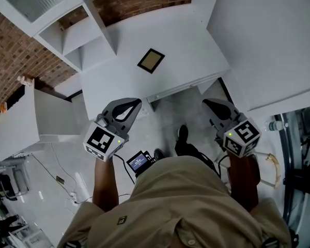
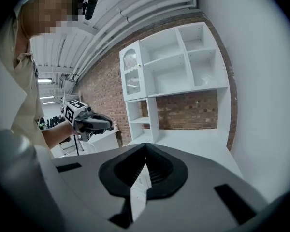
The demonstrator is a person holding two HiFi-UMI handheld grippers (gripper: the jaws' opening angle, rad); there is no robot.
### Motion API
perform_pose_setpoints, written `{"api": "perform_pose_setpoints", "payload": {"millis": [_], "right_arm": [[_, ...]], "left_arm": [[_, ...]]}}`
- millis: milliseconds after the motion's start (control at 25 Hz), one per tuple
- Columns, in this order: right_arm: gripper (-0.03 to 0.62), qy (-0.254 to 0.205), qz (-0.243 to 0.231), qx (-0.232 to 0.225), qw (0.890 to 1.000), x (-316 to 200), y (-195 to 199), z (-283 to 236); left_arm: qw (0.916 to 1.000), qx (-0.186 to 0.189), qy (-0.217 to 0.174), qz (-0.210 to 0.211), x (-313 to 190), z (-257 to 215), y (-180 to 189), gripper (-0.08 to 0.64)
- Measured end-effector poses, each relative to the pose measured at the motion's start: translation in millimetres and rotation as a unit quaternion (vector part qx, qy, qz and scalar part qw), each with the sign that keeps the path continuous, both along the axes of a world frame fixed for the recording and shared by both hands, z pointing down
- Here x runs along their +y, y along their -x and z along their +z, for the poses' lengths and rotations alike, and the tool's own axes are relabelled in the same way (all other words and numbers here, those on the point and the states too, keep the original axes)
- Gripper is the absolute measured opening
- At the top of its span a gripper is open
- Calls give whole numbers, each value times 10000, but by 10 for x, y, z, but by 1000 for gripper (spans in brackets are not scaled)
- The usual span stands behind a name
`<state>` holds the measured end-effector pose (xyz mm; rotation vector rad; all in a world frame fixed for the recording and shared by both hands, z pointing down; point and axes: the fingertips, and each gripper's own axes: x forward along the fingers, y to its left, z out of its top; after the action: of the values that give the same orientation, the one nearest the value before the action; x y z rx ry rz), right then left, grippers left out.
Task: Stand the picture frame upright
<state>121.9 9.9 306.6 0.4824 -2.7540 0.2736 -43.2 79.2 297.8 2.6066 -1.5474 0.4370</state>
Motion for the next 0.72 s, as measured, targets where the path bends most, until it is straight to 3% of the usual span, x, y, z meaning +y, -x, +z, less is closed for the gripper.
{"api": "perform_pose_setpoints", "payload": {"millis": [360,720], "right_arm": [[3,177,-882,-282,9955,-1080,420,84],[3,340,-1266,-269,9910,-1697,612,207]], "left_arm": [[9958,-248,299,-830,-800,25,194,6],[9924,-240,433,-1123,-1310,77,177,8]]}}
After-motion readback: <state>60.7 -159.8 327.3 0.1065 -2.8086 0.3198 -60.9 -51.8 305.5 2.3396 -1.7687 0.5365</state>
